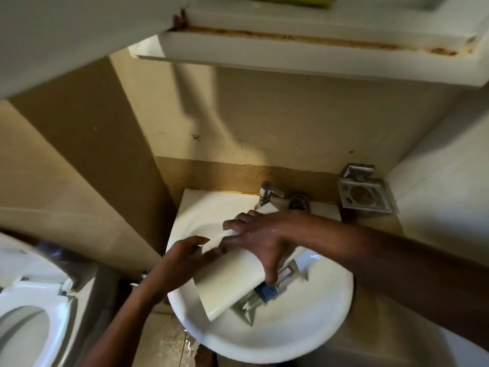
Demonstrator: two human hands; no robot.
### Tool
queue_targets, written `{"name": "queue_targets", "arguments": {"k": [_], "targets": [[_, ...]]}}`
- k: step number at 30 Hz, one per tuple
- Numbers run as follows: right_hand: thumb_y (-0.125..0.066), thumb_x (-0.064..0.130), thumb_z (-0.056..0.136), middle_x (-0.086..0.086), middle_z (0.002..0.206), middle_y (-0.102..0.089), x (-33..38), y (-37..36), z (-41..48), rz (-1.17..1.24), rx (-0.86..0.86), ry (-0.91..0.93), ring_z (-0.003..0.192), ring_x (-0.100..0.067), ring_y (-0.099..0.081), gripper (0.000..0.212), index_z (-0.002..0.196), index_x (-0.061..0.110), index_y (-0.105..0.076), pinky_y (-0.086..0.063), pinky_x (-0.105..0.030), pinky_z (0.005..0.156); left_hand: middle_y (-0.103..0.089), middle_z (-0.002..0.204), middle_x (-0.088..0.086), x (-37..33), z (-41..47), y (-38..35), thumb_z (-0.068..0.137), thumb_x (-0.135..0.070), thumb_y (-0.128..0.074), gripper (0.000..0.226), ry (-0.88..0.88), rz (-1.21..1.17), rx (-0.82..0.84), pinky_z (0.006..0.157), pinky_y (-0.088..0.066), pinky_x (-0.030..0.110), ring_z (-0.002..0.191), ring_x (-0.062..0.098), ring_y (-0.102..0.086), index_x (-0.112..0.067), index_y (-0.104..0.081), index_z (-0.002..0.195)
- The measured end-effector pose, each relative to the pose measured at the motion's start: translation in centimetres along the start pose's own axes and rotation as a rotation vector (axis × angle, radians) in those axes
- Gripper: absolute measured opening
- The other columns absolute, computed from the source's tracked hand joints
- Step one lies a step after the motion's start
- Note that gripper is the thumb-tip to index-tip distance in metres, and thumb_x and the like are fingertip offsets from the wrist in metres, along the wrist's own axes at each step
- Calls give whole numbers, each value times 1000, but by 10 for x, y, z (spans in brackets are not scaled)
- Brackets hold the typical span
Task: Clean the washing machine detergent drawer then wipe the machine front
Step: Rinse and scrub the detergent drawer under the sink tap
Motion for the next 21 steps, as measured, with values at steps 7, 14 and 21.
{"name": "queue_targets", "arguments": {"k": [7, 14, 21], "targets": [[-85, 41, 63, -6, 163, -9, 46, 25, 23, -193, -53, 293, 150, -25, -3, 111, 153, 27, -22, -15, -46, 121, -67, 96, 36, 36, -45, 8, 79, -25, -83, 52, 161, -475, 80, 74, -54, 40, 80, 33, -66, 13, -62, 107], [-54, -6, 79, 4, 133, -57, -41, 28, -8, 625, -681, -23, 124, -3, -49, 58, 128, 24, -58, -42, -21, 98, -75, 93, 24, 66, -90, -31, 90, -9, -59, 21, 294, -1009, -231, 52, -61, 31, 65, 26, -74, 4, -75, 92], [-51, 2, 93, -16, 79, -66, -66, -200, 35, 2827, -688, -625, 73, -28, -63, 15, 91, -1, -66, -58, -36, 66, -71, 119, 20, 100, -98, -95, 99, -12, -52, 34, 435, -1191, -337, 70, -63, 40, 91, 30, -75, -3, -58, 131]]}}
Point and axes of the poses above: each hand's wrist, its own z-axis towards the middle knuckle, its own y-axis out of the back of the hand, x = y × z, the point moved 10 cm from there along z, towards the middle knuckle
